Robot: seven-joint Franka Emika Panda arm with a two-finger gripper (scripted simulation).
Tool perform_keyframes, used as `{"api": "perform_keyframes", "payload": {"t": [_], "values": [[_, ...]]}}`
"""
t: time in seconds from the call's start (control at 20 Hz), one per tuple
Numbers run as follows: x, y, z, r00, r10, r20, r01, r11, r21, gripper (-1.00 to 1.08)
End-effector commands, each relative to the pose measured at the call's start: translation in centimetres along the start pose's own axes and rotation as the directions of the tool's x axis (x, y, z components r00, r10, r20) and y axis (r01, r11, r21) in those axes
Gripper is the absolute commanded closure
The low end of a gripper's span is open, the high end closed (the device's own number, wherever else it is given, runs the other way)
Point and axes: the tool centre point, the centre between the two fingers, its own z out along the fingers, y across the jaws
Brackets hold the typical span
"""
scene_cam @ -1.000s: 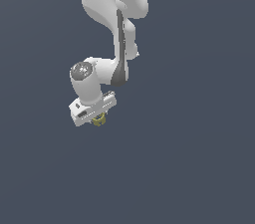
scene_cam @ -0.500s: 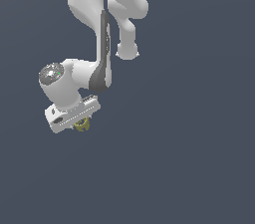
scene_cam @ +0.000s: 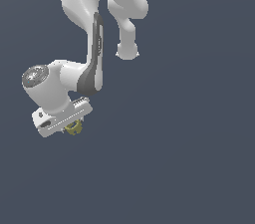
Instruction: Pick up the object and move it to a goal position.
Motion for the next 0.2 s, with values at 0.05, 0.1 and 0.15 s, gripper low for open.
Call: {"api": "perform_keyframes", "payload": {"t": [0.05,0.1,0.15], "values": [[0.01,0.44,-0.12,1.0,-0.001,0.0,0.001,1.0,0.0,1.08],[0.01,0.49,-0.13,1.0,-0.001,0.0,0.001,1.0,0.0,1.08],[0.01,0.5,-0.14,1.0,-0.001,0.0,0.001,1.0,0.0,1.08]]}}
